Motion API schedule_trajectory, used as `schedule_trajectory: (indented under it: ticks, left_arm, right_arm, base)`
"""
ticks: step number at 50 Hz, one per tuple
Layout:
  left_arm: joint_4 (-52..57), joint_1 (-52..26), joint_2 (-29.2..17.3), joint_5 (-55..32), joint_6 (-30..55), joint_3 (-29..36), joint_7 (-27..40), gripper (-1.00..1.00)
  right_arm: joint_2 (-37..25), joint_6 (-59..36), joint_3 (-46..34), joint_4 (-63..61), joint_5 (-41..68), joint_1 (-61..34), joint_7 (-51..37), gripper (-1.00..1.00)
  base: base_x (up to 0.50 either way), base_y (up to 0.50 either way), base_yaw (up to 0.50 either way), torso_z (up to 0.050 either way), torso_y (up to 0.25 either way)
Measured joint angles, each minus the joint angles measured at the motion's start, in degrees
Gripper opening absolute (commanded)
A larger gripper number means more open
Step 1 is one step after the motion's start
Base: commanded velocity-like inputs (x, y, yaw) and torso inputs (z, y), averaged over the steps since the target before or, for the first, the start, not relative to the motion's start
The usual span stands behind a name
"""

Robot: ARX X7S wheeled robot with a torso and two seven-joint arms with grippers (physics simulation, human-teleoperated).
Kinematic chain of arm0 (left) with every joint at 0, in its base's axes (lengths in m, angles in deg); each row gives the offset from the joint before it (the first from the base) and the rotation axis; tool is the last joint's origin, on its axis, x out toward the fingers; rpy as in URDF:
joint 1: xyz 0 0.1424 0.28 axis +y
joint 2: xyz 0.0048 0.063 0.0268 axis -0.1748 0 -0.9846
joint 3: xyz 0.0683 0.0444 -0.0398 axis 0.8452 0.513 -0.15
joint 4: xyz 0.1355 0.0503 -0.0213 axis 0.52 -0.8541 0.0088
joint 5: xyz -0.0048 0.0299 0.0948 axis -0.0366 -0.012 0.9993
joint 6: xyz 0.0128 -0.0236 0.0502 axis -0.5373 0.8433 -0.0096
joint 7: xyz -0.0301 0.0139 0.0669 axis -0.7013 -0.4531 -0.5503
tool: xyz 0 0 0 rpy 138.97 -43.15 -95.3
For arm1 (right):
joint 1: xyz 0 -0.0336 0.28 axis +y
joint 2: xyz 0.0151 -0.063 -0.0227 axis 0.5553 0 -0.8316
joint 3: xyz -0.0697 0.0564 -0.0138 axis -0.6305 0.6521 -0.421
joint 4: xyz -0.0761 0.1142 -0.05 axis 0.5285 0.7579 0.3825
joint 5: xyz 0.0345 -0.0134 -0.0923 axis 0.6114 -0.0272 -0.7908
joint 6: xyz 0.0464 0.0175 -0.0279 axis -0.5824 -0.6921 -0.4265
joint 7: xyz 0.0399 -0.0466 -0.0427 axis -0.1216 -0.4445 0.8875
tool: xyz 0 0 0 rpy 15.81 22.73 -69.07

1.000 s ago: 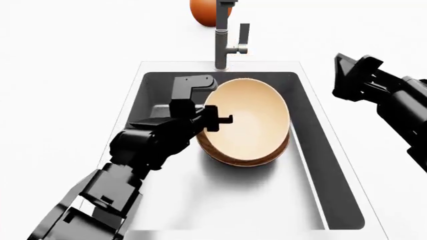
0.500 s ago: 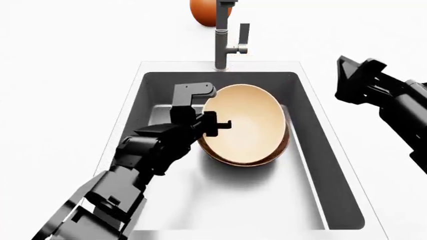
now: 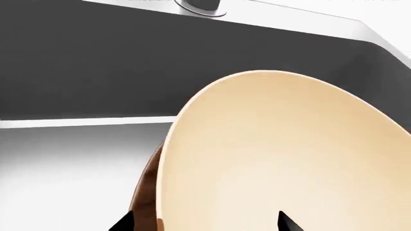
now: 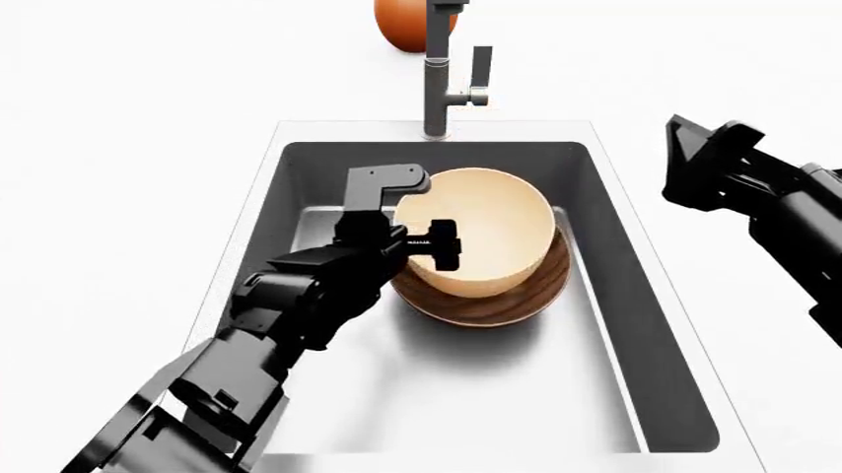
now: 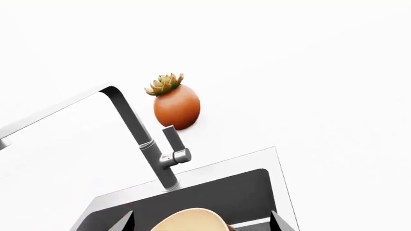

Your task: Stack the bowls in the sink.

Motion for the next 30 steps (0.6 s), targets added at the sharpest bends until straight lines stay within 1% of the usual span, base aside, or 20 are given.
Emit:
schedule_trajectory:
  ticks: [8,19,30]
  left_arm:
    - [2.2,0.4,-1.0,-0.7,0.3,0.6,0.8,1.0]
    - [11.4,1.9,-5.6,-2.9,2.2,-0.5,4.9,1.0]
    - [18.3,2.5,-9.2,-4.5,3.4,-1.5,8.1,1.0]
  right_arm:
    - [-0.2,0.3,-0.1,0.0,0.2,0.3,0.0,1.0]
    - [-0.5,0.7,-0.1,-0.1,0.9,0.4,-0.4,1.0]
    - [-0.8,0.8,-0.1,-0.3,2.0,0.2,-1.3,1.0]
  base:
    - [0.0,0.0,0.0,0.0,0.0]
    - [0.0,0.0,0.0,0.0,0.0]
    - [0.0,0.0,0.0,0.0,0.0]
